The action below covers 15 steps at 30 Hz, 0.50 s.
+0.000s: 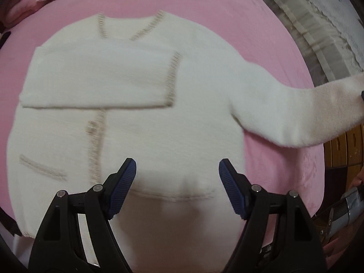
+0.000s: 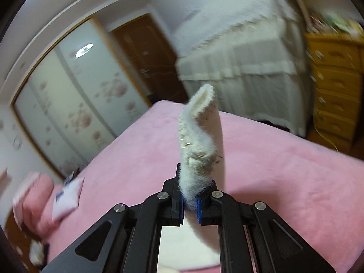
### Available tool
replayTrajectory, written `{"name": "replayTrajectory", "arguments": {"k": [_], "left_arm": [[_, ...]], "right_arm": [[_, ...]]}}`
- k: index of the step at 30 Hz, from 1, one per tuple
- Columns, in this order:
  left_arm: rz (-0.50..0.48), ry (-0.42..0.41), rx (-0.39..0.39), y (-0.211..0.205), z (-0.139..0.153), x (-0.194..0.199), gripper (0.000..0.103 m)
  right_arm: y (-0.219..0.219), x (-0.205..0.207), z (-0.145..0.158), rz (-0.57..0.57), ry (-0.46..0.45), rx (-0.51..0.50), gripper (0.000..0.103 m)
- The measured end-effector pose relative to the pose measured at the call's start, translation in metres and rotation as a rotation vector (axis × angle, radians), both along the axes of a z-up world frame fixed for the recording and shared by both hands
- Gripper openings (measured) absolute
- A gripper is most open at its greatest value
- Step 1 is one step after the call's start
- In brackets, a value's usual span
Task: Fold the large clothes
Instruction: 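Grasp the cuff with the right tool, fold it across the front, release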
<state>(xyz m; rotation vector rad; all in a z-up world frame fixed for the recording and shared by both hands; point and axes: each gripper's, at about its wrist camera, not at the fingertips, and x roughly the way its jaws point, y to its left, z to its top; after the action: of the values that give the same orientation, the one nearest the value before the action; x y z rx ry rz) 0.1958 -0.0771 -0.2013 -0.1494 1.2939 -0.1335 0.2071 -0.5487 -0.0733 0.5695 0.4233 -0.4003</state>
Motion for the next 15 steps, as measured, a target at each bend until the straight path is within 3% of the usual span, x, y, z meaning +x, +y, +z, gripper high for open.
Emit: {"name": "replayTrajectory", "arguments": {"k": [3,6,10,15], "left_arm": [[0.027,-0.018,-0.004,0.049,0.007,0.006,0.073],[0.049,-0.026,-0.001,0.096,0.008,0.012,0.073],[0.068,-0.027,0.026,0.145,0.002,0.013,0.073],[0.055,-0.023,0.056,0.179,-0.003,0.013,0.073]], "right_arm": [[0.061,0.056,0.015,0.093,0.048,-0.151,0.008],[0.134,0.101,-0.002,0.191,0.13,-0.262,0.008],[0.212,0.159,-0.075,0.301,0.287,-0.29,0.008],[0.248,0.224,-0.181,0.375,0.595,-0.198,0.015]]}}
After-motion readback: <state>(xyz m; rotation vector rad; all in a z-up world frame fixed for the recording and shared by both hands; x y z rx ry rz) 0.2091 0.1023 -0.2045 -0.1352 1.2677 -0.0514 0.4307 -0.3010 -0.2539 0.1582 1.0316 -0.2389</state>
